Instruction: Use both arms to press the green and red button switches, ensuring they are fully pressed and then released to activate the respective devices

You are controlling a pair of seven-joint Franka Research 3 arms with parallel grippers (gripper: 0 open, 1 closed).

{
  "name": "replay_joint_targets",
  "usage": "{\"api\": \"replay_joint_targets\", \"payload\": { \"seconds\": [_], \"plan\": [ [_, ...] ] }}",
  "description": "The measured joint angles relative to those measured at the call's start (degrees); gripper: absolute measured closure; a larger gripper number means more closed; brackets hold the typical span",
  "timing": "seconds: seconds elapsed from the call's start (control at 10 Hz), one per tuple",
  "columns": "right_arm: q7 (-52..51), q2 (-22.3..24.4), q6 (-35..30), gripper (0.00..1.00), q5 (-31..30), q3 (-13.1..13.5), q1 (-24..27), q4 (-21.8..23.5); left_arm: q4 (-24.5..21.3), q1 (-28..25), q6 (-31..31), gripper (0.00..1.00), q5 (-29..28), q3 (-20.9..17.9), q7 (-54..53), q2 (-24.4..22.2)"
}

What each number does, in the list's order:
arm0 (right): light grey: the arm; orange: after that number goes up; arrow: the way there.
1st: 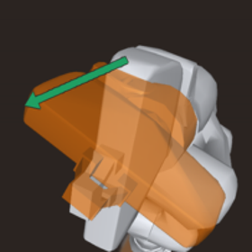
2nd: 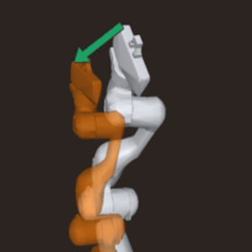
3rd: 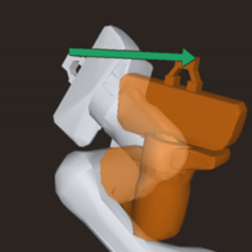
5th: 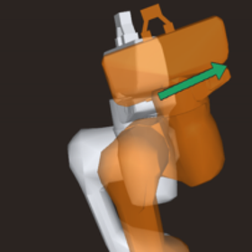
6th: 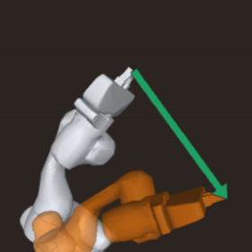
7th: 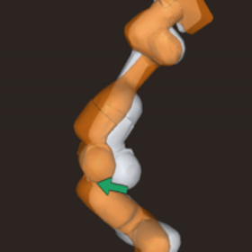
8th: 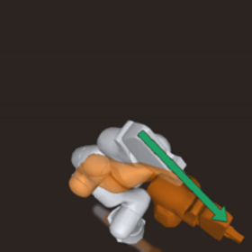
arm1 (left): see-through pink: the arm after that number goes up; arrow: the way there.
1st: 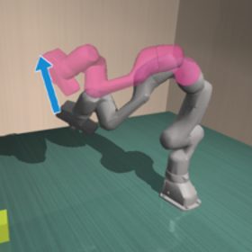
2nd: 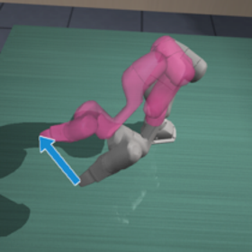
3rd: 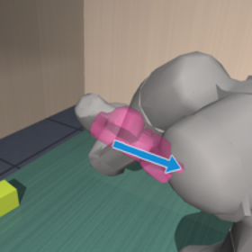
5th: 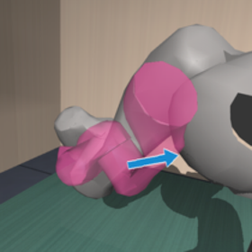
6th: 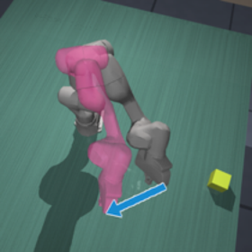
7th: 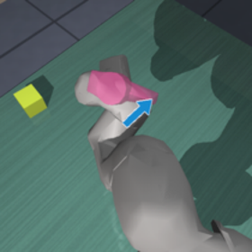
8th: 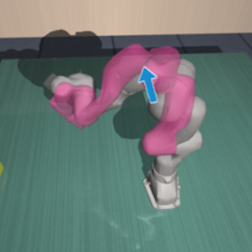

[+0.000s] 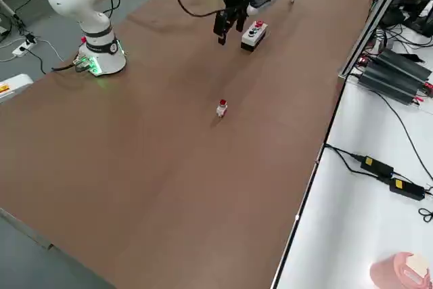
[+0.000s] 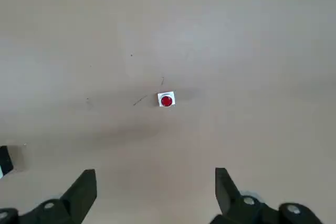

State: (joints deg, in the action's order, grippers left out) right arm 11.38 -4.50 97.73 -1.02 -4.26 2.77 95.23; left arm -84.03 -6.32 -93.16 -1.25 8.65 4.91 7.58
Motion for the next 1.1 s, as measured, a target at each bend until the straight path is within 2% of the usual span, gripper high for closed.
{"api": "replay_joint_targets", "payload": {
  "seconds": [0.4, 0.6, 0.9, 1.1],
  "plan": [
    [0.0, 5.16, -2.77, 0.0, 0.13, -0.18, -1.69, -0.12, 2.69, -0.03, 5.11, 0.0, 0.19, 0.22, -5.67, 0.02],
    [0.0, 5.81, -3.05, 0.0, 0.33, -0.21, -1.85, 0.08, 3.69, 0.36, 6.63, 0.0, 0.22, -0.27, -6.65, 0.02],
    [0.0, 5.87, -2.96, 0.0, 0.85, -0.21, -1.86, 0.48, 4.18, 3.77, 7.74, 0.0, 0.25, -3.77, -7.33, 0.0],
    [0.0, 6.12, -2.91, 0.0, 0.99, -0.22, -1.86, 0.48, 4.5, 4.33, 7.8, 0.0, 0.25, -4.13, -7.36, -0.05]
  ]
}}
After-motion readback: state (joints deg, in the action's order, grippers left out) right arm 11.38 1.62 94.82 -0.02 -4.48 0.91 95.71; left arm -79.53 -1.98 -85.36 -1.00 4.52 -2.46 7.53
